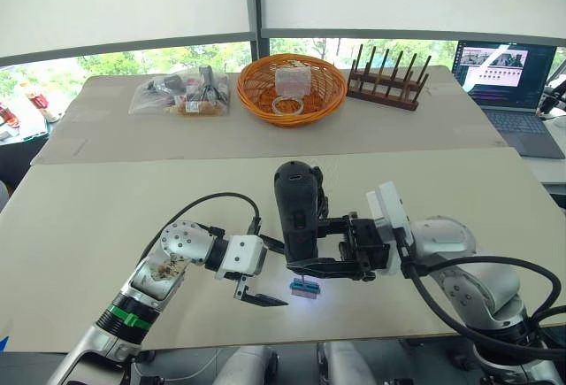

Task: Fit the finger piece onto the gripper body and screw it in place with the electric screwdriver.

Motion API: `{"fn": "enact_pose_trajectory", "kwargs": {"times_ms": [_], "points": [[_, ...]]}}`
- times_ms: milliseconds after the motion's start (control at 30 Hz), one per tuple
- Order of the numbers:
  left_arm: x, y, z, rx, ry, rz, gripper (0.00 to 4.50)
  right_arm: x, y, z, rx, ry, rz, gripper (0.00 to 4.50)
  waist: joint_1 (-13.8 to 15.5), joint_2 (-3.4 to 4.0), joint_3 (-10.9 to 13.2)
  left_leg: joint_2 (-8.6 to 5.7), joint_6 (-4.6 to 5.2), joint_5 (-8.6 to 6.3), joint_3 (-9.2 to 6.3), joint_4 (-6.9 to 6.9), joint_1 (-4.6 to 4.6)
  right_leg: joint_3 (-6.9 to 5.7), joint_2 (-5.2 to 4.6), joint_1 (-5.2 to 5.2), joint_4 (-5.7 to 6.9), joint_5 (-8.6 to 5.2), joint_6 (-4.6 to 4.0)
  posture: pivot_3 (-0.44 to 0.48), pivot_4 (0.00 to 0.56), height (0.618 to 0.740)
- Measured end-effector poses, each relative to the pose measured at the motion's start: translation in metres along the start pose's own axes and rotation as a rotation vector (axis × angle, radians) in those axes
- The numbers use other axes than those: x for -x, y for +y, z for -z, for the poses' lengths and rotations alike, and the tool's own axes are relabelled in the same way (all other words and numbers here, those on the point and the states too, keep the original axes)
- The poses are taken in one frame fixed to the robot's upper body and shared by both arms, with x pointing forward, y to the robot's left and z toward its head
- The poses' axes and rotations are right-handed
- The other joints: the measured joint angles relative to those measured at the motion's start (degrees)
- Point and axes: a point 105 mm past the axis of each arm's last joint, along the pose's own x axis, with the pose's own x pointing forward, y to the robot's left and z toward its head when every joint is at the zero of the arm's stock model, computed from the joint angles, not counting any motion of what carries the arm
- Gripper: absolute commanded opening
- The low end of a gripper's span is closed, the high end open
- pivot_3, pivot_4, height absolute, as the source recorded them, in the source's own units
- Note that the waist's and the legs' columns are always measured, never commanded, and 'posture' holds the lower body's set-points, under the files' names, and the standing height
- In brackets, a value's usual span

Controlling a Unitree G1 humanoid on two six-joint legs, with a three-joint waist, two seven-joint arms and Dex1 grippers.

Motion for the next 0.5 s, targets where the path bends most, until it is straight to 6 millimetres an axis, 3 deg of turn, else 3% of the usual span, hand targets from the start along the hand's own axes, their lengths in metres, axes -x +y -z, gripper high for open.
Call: {"fn": "enact_pose_trajectory", "kwargs": {"times_ms": [500], "points": [[-0.0008,0.0013,-0.001,-0.003,-0.003,-0.004,4.5,0.0003,-0.001,0.0002,0.006,0.0,0.005,1.96,0.0,0.0,0.0,0.0,0.0,0.0,0.0,0.0,0.0,0.0,0.0,0.0,0.0,0.0,0.0,0.0,0.15,0.74]]}}
